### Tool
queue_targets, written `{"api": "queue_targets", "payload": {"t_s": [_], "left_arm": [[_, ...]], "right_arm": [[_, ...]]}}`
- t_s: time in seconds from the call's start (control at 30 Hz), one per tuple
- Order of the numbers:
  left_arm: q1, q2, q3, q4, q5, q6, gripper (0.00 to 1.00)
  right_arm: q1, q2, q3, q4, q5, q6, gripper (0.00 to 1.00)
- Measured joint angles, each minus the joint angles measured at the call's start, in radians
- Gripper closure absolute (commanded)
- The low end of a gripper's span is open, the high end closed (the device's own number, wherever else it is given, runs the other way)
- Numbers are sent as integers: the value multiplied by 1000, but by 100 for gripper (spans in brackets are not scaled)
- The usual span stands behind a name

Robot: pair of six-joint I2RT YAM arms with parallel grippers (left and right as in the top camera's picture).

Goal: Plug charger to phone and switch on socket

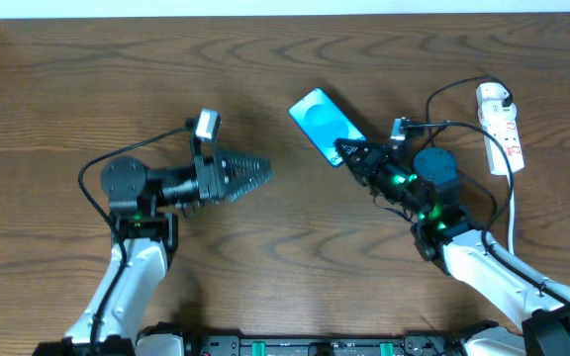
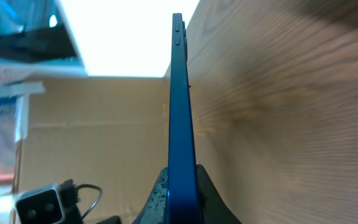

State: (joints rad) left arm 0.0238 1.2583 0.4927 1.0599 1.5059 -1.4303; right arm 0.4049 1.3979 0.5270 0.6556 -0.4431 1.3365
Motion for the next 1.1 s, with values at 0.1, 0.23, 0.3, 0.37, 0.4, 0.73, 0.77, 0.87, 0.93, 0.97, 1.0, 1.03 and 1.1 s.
{"api": "queue_targets", "payload": {"t_s": [0.1, 0.23, 0.3, 0.37, 0.4, 0.73, 0.77, 0.87, 0.93, 0.97, 1.0, 1.03, 1.1], "left_arm": [[0, -45, -93, 20, 21, 45, 2], [0, -89, -258, 19, 29, 158, 1], [-2, -89, -322, 10, -26, 200, 0], [-2, -89, -358, -21, -129, 201, 0], [-2, -87, -369, -42, -210, 181, 0], [-2, -87, -372, -28, -804, -123, 0], [-3, -87, -372, -11, -828, -140, 0], [-29, -87, -372, 42, -887, -171, 0], [-59, -87, -372, 61, -923, -182, 0], [-79, -87, -372, 64, -945, -188, 1], [-97, -87, -372, 65, -962, -191, 1], [-116, -87, -372, 65, -978, -193, 1], [-159, -87, -371, 65, -1015, -196, 4]], "right_arm": [[21, 0, 0, 23, -10, -8, 99], [33, 0, 0, 23, -14, -23, 99], [36, 0, 0, 23, -14, -29, 99], [43, 0, 0, 23, -13, -33, 99], [49, 0, 0, 23, -14, -36, 99], [148, 0, 0, 24, 35, -39, 99], [166, 0, 0, 24, 50, -39, 99], [212, 0, 0, 27, 108, -39, 99], [235, 0, 0, 33, 142, -35, 99], [241, 0, 0, 39, 156, -30, 99], [246, 0, 0, 47, 166, -25, 99], [248, 0, 0, 55, 173, -19, 99], [249, 0, 0, 76, 181, -6, 99]]}}
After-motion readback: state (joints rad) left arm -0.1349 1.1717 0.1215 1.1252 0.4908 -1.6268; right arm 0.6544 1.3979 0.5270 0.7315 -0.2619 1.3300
